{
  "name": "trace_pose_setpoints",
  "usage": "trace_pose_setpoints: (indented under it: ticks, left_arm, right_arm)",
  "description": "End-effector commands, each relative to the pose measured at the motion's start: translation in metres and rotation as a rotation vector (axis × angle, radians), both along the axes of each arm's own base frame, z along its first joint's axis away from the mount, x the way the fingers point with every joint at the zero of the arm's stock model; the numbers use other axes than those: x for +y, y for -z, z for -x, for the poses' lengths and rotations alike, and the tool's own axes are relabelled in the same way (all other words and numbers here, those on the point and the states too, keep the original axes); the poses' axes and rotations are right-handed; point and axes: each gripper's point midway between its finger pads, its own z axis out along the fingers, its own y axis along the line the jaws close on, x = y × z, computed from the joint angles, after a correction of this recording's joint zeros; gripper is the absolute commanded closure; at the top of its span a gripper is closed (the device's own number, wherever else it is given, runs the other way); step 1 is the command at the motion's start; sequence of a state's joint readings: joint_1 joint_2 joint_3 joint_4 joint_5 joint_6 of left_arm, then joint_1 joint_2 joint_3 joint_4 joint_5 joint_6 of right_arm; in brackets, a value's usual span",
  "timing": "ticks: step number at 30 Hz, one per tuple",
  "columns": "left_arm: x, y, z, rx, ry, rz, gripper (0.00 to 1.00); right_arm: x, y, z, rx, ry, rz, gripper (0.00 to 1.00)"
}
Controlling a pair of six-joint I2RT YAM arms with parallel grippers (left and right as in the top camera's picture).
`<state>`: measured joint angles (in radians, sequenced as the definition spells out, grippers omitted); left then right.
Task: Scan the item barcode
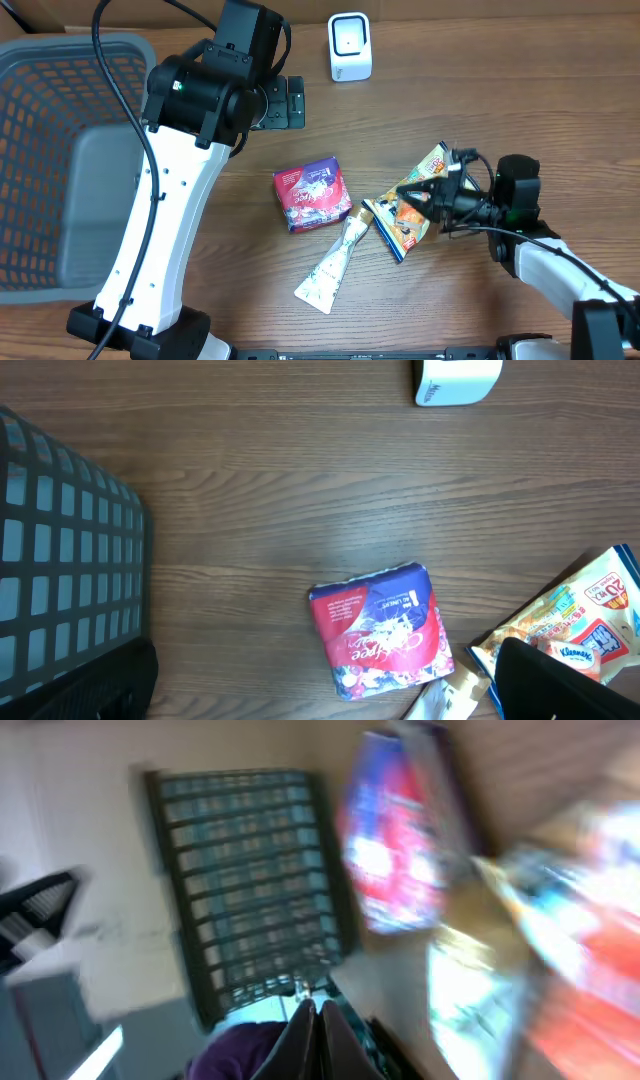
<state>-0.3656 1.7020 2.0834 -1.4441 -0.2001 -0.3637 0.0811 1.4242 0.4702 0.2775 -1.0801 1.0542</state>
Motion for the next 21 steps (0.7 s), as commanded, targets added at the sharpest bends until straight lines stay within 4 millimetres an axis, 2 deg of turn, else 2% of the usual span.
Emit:
trace_pose_setpoints:
  ticks: [1,2,4,11,14,18,21]
  left_arm:
    - [0.005,-0.013,0.003,-0.038,-0.021,0.005,0.0]
    - [0.005,-0.013,0.003,-0.038,-0.02,0.006,0.0]
    - [0.005,-0.012,0.003,-0.035,-0.022,0.006,0.0]
    - [0.006,-0.009,0.008,-0.013,-0.041,0.012,0.0]
    - [0.007,-0.009,0.009,-0.008,-0.041,0.01,0.0]
    - [0.007,-0.009,0.009,-0.01,-0.047,0.014,0.0]
    - [0.006,-0.01,0.007,-0.016,-0.047,0.017,0.0]
  right_arm:
    - [-0.013,0.042,0.009,0.021,0.025,0.186,0.96]
    - [-0.019,0.056,0.013,0.059,0.038,0.242,0.96]
    - [-0.023,0.068,0.018,0.071,0.032,0.293,0.96]
    - [-0.03,0.076,0.013,0.02,0.038,0.364,0.96]
    - [-0.021,0.059,0.011,-0.075,-0.008,0.311,0.96]
    - [-0.008,0.013,0.011,-0.175,-0.046,0.185,0.96]
    - [-0.007,-0.018,0.011,-0.229,-0.031,0.146,0.96]
